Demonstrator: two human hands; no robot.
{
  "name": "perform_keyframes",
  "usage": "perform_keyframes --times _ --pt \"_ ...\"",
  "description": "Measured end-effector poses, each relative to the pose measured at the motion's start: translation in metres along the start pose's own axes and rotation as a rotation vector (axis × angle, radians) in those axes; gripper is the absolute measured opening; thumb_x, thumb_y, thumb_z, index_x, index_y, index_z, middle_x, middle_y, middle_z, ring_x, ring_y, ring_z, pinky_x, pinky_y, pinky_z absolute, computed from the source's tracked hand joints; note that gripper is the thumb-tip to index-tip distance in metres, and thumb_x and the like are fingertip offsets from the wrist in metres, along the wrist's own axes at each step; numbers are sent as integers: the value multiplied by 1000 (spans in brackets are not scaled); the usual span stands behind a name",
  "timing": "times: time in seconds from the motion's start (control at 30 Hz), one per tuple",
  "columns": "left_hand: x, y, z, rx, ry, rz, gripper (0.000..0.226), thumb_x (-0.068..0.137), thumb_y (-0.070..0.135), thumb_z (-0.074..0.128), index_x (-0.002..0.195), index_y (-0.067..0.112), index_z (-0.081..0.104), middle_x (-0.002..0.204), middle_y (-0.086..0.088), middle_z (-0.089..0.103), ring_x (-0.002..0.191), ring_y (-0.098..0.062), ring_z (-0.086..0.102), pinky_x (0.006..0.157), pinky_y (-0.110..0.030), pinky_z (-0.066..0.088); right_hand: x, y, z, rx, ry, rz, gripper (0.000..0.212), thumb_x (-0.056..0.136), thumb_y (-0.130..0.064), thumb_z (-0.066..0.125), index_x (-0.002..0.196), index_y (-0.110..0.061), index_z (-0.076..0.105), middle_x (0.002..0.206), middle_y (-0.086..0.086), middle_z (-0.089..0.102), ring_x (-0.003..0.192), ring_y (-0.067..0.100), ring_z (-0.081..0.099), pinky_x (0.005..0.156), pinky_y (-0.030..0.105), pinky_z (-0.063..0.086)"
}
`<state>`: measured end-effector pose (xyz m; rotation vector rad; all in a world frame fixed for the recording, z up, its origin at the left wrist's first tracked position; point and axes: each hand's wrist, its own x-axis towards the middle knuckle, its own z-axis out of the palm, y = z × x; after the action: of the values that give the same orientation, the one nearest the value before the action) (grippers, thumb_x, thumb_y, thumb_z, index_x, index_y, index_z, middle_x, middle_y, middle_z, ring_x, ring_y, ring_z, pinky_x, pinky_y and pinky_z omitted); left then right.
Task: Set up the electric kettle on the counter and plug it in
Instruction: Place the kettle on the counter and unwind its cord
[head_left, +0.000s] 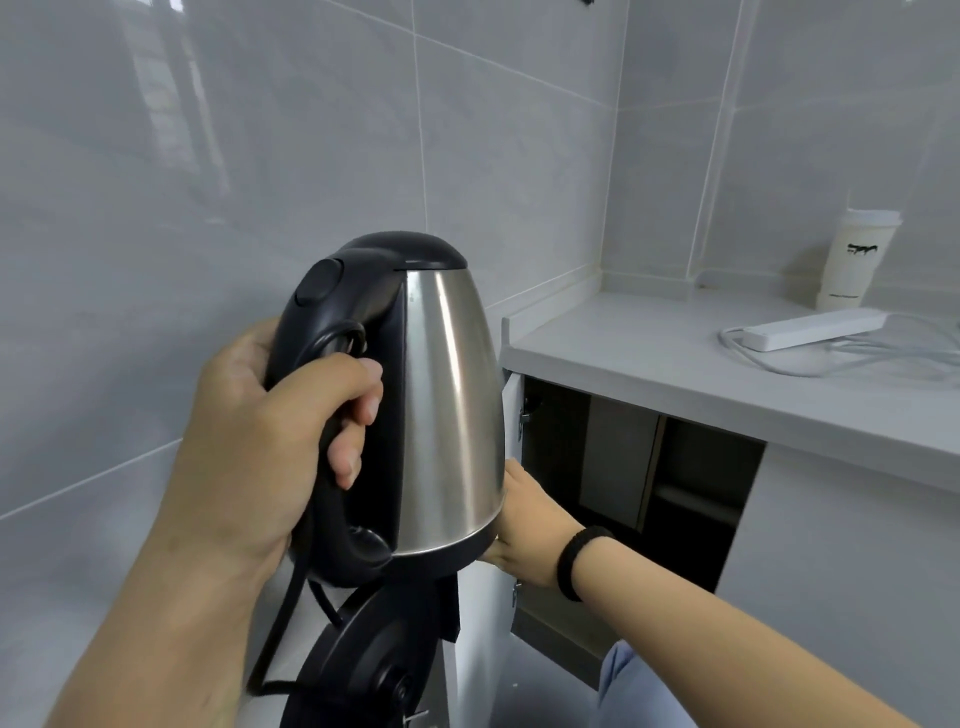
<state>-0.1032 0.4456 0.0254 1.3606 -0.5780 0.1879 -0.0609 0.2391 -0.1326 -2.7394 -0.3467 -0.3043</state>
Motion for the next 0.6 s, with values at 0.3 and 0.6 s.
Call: perform_keyframes --times 0.3,0.6 --pt "0 0 19 -16 -50 6 21 71 14 57 83 -2 54 54 -5 49 35 -14 34 36 -22 32 -33 14 -11 61 76 25 77 74 -74 56 140 -46 29 136 -20 37 123 6 33 108 24 27" --pt "3 -7 29 -12 -60 9 23 69 14 58 77 -5 50 57 -10 48 36 -16 35 36 -24 33 -70 49 -32 -17 53 149 58 81 -49 64 131 -28 44 152 -11 29 141 8 23 116 21 6"
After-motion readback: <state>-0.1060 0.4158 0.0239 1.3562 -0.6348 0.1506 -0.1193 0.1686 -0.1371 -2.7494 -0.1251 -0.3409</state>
